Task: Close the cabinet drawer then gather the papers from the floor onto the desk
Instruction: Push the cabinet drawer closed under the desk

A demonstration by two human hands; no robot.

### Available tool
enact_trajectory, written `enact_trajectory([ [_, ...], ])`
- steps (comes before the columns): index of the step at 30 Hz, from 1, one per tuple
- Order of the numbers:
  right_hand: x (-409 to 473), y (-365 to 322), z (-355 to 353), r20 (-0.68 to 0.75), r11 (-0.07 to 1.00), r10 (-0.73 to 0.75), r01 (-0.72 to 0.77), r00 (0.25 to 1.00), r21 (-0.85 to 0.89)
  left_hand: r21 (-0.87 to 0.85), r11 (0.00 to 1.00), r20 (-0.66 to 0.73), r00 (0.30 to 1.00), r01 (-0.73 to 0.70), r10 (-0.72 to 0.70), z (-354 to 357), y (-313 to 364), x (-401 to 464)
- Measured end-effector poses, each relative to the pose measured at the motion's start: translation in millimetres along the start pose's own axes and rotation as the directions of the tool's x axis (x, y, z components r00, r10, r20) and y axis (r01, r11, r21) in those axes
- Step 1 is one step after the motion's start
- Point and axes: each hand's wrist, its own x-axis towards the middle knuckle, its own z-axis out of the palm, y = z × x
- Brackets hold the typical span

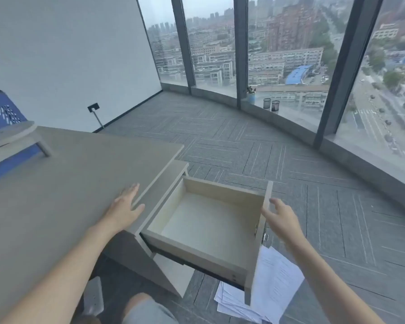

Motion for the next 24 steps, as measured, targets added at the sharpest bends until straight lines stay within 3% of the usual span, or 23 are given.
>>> enact_trajectory([
  [3, -5, 16, 1, 0.077, 0.984, 0.157, -0.163, 0.985, 0.077, 0.103, 0.991, -0.003, 0.997, -0.080, 0.081, 4, -12, 10],
  [7, -15, 36, 8, 0.150, 0.945, 0.290, -0.308, 0.945, 0.112, 0.113, 0.985, 0.012, 0.991, -0.133, 0.132, 11, -13, 16],
  [15, -19, 55, 23, 0.196, 0.931, 0.273, -0.310, 0.942, 0.192, 0.131, 0.982, 0.010, 0.990, -0.137, 0.137, 11, -18, 18],
  [20, -5, 62, 11, 0.359, 0.915, 0.316, -0.383, 0.878, 0.131, 0.161, 0.979, 0.010, 0.992, -0.129, 0.129, 11, -16, 19],
  [24, 4, 66, 16, 0.437, 0.938, 0.265, -0.335, 0.860, 0.090, 0.160, 0.979, 0.000, 0.992, -0.127, 0.129, 12, -19, 19],
])
